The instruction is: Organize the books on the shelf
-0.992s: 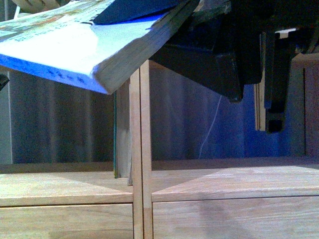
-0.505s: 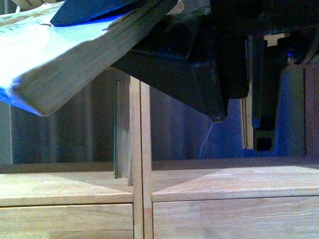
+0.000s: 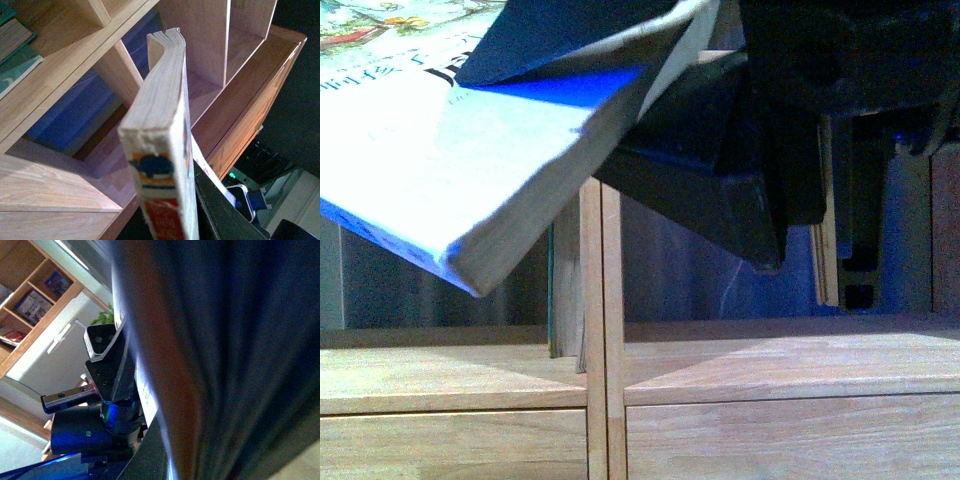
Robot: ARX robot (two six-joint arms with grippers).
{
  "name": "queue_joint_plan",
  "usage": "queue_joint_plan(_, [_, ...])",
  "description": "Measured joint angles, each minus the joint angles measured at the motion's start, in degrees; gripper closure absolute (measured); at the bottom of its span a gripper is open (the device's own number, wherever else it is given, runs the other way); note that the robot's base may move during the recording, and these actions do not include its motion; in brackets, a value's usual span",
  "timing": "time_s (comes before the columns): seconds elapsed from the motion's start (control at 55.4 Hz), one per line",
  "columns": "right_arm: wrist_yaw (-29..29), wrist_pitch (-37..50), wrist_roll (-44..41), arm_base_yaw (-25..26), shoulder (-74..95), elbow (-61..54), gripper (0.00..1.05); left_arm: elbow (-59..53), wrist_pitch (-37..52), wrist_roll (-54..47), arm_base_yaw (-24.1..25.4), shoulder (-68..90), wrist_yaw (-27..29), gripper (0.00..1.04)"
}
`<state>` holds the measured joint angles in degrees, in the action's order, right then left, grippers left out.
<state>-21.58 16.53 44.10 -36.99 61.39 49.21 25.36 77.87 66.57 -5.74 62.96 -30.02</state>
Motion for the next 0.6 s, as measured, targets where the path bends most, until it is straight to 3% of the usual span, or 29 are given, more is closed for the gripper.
queue_joint_plan(0.108, [2.05, 2.08, -0.48, 2.21, 0.66, 0.04, 0.72, 0.26, -1.49, -1.57, 0.74, -0.35, 0.5, 0.98])
queue_joint_plan(0.234, [10.27, 5.88, -7.02, 8.02, 2.75, 0.57, 0.51, 1.31, -5.95, -5.6, 3.45, -0.96, 0.9, 0.98])
queue_joint_plan(0.397, [25.2, 8.66, -20.26, 19.12, 8.55, 3.34, 0.26, 3.69, -15.1, -13.99, 9.01, -2.01, 0.42, 0.98])
queue_joint_plan(0.541, [32.54, 11.74, -29.83, 29.2, 13.7, 3.69, 0.06, 6.03, -22.45, -24.37, 15.02, -2.93, 0.11, 0.98])
queue_joint_plan(0.595, [32.79, 11.61, -32.09, 31.65, 14.69, 3.69, 0.07, 6.51, -23.89, -28.96, 16.83, -2.97, 0.04, 0.98])
